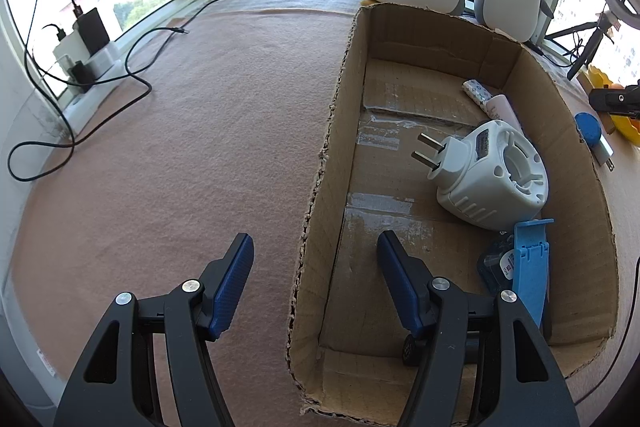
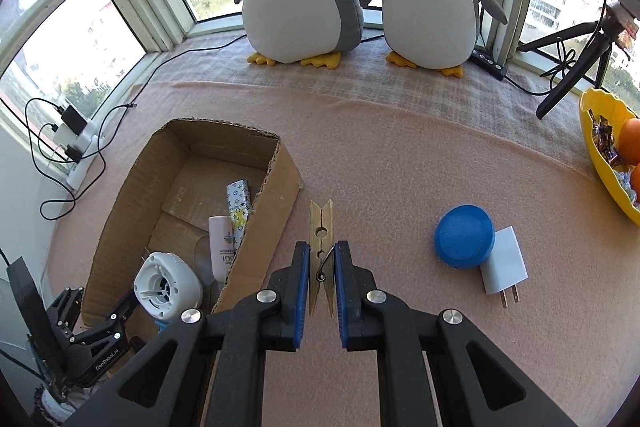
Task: Organize rigid objects
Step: 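Carry the clothespin into the box and open the right gripper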
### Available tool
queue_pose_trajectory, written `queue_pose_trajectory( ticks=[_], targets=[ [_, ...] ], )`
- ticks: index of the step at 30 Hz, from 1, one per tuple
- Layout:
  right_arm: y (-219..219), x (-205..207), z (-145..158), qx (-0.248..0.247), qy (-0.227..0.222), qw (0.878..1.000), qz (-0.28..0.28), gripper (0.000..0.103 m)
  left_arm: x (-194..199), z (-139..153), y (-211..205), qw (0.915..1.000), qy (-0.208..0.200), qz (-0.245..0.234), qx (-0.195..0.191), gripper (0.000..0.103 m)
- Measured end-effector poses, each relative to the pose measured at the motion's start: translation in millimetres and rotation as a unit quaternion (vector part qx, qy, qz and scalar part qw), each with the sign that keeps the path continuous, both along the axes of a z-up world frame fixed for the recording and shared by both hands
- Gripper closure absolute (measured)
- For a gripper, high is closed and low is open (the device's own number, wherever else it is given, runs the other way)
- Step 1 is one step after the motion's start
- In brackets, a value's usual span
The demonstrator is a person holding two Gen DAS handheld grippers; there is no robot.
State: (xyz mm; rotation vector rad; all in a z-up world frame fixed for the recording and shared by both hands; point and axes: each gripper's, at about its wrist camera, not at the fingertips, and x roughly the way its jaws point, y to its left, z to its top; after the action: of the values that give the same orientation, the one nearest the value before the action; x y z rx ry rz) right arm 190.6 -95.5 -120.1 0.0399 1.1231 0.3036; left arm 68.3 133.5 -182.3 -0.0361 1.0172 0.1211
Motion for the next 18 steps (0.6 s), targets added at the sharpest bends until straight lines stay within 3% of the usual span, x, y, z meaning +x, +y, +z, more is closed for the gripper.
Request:
queue_pose_trajectory(
  ticks=[8, 18],
  targets=[
    [52, 3, 22, 0.024, -0.019, 0.999, 0.039, 0.092, -1, -1, 0, 1.0000, -0.002, 0.000, -0.004, 0.038],
    [103, 8, 13, 0.028, -0.009, 0.997, 0.073, 0.092, -1, -1, 2, 1.0000, -0.003, -0.002, -0.006, 0.038]
  ],
)
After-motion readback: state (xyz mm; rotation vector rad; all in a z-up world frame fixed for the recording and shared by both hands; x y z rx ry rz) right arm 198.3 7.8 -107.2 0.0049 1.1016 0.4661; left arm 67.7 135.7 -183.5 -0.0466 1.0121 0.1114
